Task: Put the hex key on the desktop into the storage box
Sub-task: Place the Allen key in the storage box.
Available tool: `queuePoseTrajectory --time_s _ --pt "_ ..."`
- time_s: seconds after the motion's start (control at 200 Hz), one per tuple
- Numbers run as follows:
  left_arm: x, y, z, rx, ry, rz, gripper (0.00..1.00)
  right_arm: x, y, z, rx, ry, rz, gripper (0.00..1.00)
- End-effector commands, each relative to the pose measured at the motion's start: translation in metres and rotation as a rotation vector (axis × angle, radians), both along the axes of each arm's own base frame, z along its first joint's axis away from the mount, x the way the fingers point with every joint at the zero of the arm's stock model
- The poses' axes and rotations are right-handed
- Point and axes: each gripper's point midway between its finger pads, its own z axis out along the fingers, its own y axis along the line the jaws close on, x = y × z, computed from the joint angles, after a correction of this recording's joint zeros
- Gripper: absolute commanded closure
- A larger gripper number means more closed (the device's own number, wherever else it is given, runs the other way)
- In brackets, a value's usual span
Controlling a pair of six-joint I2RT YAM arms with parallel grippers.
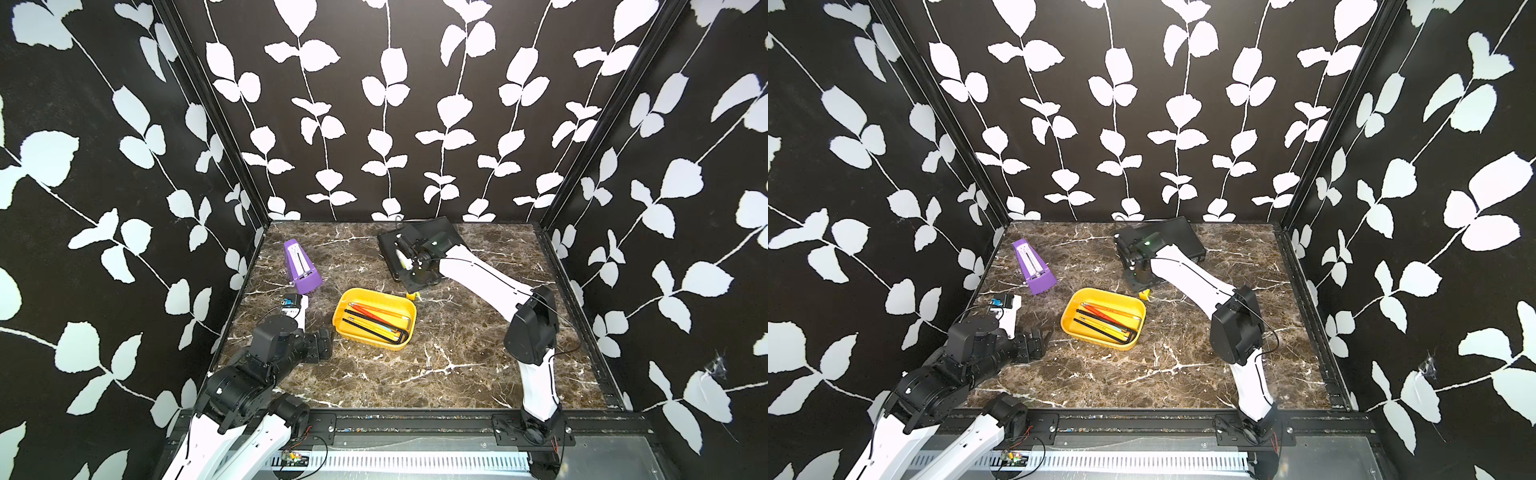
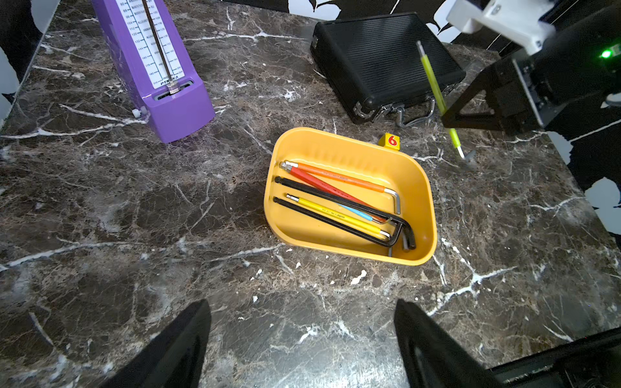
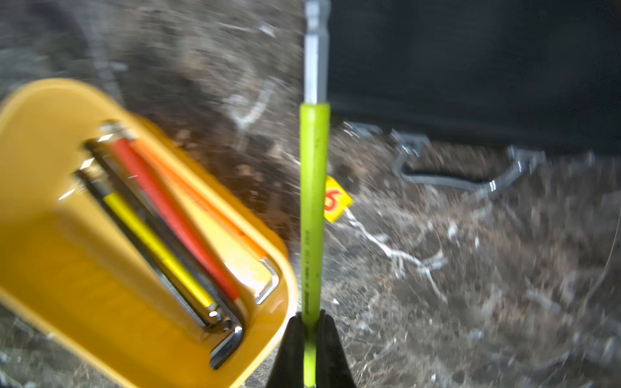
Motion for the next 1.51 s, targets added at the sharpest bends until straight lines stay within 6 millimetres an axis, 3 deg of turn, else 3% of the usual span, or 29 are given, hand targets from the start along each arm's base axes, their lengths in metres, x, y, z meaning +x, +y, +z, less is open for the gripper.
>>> queuePoseTrajectory --time_s 0.0,0.175,0.325,0.59,1.03,1.205,1.345,1.5 --pt "0.002 -0.002 0.000 0.001 -0.007 -0.007 0.14 -0.017 0.023 -0.008 -0.122 -0.033 0.275 1.00" --pt "0.002 -0.001 0.000 0.002 -0.005 -0.004 0.13 -0.032 0.055 -0.022 -0.205 -0.072 0.448 1.00" --pt "0.002 -0.001 0.000 0.000 -0.006 -0.001 0.14 -0.039 0.071 -0.042 -0.277 -0.082 0.501 1.00" --pt "0.002 -0.002 -0.001 0.002 0.000 -0.006 0.14 -0.048 0.066 -0.087 -0.440 -0.068 0.551 1.00" --pt "0.002 -0.002 0.000 0.001 -0.003 -0.006 0.13 -0.066 0.065 -0.120 -0.464 0.010 0.561 1.00" --pt "0.002 -0.002 0.000 0.002 -0.002 -0.005 0.13 -0.068 0.065 -0.123 -0.458 0.024 0.547 1.00" --pt "0.002 -0.002 -0.001 0.001 0.000 -0.007 0.13 -0.067 0.066 -0.116 -0.447 0.013 0.528 0.80" --pt "0.002 -0.003 0.000 0.000 -0.001 -0.008 0.14 -0.062 0.068 -0.096 -0.418 -0.031 0.495 0.70"
